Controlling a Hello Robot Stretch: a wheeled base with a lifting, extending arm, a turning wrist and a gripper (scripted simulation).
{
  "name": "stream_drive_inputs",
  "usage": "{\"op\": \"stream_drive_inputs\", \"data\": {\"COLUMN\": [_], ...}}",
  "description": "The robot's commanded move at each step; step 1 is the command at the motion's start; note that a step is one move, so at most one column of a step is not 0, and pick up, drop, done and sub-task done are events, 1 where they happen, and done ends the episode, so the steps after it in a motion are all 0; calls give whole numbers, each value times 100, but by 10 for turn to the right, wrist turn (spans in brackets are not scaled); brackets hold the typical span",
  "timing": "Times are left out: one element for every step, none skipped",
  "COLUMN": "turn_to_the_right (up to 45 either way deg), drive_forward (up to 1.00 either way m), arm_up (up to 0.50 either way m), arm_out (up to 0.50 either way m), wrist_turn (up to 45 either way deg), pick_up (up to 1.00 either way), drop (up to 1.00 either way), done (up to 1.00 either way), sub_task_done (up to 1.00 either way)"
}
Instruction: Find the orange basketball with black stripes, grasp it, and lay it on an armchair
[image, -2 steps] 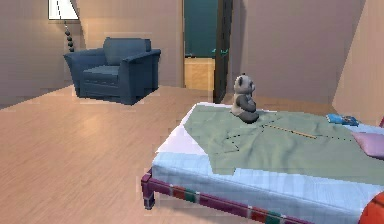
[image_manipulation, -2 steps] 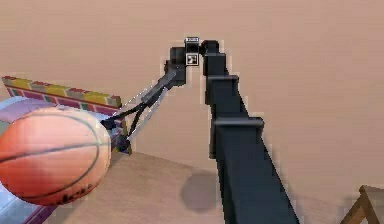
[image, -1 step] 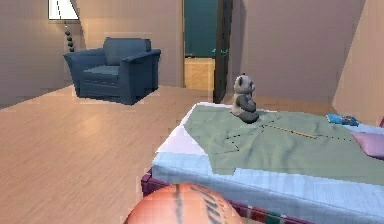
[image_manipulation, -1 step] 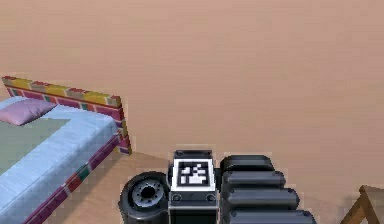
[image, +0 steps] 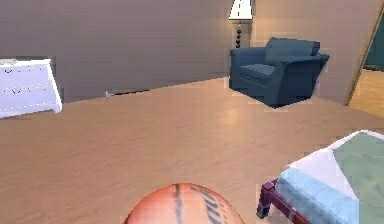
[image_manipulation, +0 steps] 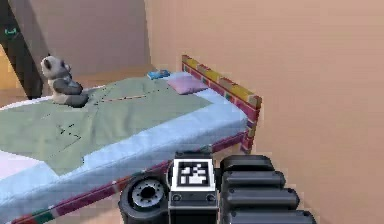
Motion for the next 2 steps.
{"op": "stream_drive_inputs", "data": {"turn_to_the_right": [0, 0], "drive_forward": [100, 50], "arm_up": [0, 0], "arm_out": [0, 0], "wrist_turn": [0, 0], "pick_up": [0, 0], "drop": [0, 0], "done": [0, 0], "sub_task_done": [0, 0]}}
